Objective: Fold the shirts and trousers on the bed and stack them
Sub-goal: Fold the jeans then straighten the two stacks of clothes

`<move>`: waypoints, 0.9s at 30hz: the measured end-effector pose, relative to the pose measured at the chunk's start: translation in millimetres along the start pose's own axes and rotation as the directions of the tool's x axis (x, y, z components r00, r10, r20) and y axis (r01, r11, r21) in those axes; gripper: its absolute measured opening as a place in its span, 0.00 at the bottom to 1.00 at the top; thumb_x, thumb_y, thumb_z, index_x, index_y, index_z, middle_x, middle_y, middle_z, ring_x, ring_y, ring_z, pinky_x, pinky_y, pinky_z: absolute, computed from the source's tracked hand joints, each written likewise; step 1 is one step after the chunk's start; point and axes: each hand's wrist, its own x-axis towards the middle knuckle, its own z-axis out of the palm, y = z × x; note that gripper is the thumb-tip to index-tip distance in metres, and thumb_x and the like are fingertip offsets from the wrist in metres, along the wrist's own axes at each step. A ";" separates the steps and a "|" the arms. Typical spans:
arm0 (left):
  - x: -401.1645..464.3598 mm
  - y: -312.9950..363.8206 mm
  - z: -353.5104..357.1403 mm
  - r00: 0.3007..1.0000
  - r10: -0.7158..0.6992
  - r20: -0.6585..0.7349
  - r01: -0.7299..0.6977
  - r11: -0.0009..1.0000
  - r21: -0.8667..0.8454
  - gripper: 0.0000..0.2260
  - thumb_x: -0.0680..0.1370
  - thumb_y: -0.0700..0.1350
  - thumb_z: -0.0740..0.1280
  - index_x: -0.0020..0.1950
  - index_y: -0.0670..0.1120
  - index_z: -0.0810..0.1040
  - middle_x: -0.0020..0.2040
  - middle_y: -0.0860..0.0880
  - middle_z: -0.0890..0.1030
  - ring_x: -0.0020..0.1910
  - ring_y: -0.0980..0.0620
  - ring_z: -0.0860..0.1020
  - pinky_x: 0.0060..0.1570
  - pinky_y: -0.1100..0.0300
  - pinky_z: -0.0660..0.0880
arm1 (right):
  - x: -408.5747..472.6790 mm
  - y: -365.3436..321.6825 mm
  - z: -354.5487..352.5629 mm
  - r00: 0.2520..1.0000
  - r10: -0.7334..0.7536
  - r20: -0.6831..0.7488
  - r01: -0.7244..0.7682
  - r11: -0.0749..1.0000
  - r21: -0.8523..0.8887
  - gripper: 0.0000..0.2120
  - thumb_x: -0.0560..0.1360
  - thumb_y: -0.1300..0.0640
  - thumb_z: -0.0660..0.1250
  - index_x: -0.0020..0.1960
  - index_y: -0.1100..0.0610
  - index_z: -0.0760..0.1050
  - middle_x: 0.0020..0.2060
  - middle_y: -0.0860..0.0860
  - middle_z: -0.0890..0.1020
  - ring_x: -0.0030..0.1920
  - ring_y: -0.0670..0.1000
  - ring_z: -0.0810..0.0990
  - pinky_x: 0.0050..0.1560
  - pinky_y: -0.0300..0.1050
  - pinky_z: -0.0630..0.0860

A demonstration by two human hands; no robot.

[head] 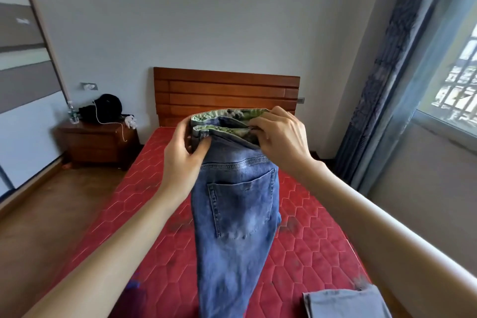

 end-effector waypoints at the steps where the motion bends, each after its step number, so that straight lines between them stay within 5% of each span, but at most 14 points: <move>1: 8.2 4.2 0.6 1.000 0.004 0.000 -0.004 1.000 -0.007 0.19 0.77 0.39 0.69 0.67 0.46 0.72 0.58 0.57 0.79 0.57 0.66 0.76 0.59 0.70 0.71 | 10.3 -0.2 -4.0 1.000 -0.020 0.020 0.020 1.000 0.010 0.08 0.68 0.64 0.70 0.46 0.58 0.84 0.40 0.49 0.85 0.42 0.56 0.78 0.42 0.44 0.74; 3: 16.9 10.0 2.8 0.999 -0.015 0.043 0.016 1.000 -0.015 0.20 0.77 0.39 0.69 0.68 0.46 0.71 0.61 0.53 0.78 0.60 0.59 0.76 0.64 0.59 0.72 | 26.4 1.9 -14.3 0.991 -0.048 0.128 0.045 0.999 0.029 0.08 0.69 0.66 0.69 0.47 0.60 0.83 0.41 0.52 0.85 0.45 0.59 0.78 0.47 0.50 0.74; 5: 23.5 14.6 3.1 0.997 -0.010 0.075 0.015 0.998 -0.062 0.20 0.77 0.41 0.69 0.69 0.46 0.70 0.61 0.52 0.79 0.60 0.57 0.77 0.64 0.55 0.73 | 41.1 9.5 -26.0 0.994 -0.055 0.092 0.053 0.998 0.029 0.09 0.67 0.67 0.69 0.45 0.59 0.84 0.39 0.53 0.85 0.44 0.60 0.78 0.47 0.49 0.72; 7: 33.9 21.7 2.7 0.995 0.011 0.098 0.002 0.991 -0.132 0.23 0.75 0.45 0.72 0.67 0.51 0.69 0.59 0.55 0.79 0.59 0.59 0.78 0.61 0.59 0.74 | 49.0 12.3 -35.5 0.999 0.039 0.016 -0.040 0.997 0.066 0.11 0.67 0.65 0.68 0.47 0.56 0.85 0.40 0.55 0.84 0.44 0.60 0.79 0.48 0.48 0.72; 11: 31.6 27.7 10.6 0.980 0.040 0.195 -0.032 0.998 -0.045 0.27 0.69 0.49 0.76 0.65 0.51 0.71 0.57 0.64 0.76 0.56 0.72 0.74 0.55 0.77 0.67 | 47.1 11.3 -43.2 0.977 0.056 0.204 -0.055 0.998 -0.014 0.13 0.69 0.64 0.67 0.49 0.52 0.85 0.40 0.57 0.80 0.46 0.62 0.77 0.46 0.48 0.74; 14: 27.8 27.4 15.8 0.983 0.047 0.176 -0.021 0.989 -0.148 0.22 0.70 0.46 0.77 0.61 0.51 0.75 0.54 0.58 0.82 0.55 0.63 0.79 0.55 0.70 0.72 | 55.2 12.2 -55.6 0.990 0.124 0.068 -0.128 0.990 0.055 0.13 0.68 0.65 0.69 0.49 0.52 0.85 0.41 0.58 0.82 0.44 0.62 0.77 0.47 0.50 0.75; 18: 25.7 25.2 21.5 0.984 0.041 0.175 -0.016 0.989 -0.144 0.15 0.71 0.41 0.76 0.56 0.45 0.79 0.51 0.53 0.84 0.53 0.57 0.81 0.56 0.61 0.74 | 48.6 14.4 -60.8 0.989 0.077 0.128 -0.078 0.997 -0.002 0.13 0.70 0.66 0.69 0.49 0.53 0.85 0.38 0.58 0.81 0.44 0.58 0.75 0.47 0.50 0.73; 27: 22.7 25.2 28.5 0.968 -0.013 0.249 0.076 0.966 -0.246 0.14 0.67 0.46 0.77 0.49 0.46 0.80 0.45 0.54 0.84 0.46 0.57 0.81 0.50 0.66 0.74 | 49.3 24.0 -75.1 0.966 0.084 0.244 -0.071 0.995 -0.065 0.14 0.71 0.64 0.69 0.53 0.50 0.84 0.38 0.55 0.79 0.44 0.60 0.78 0.44 0.47 0.72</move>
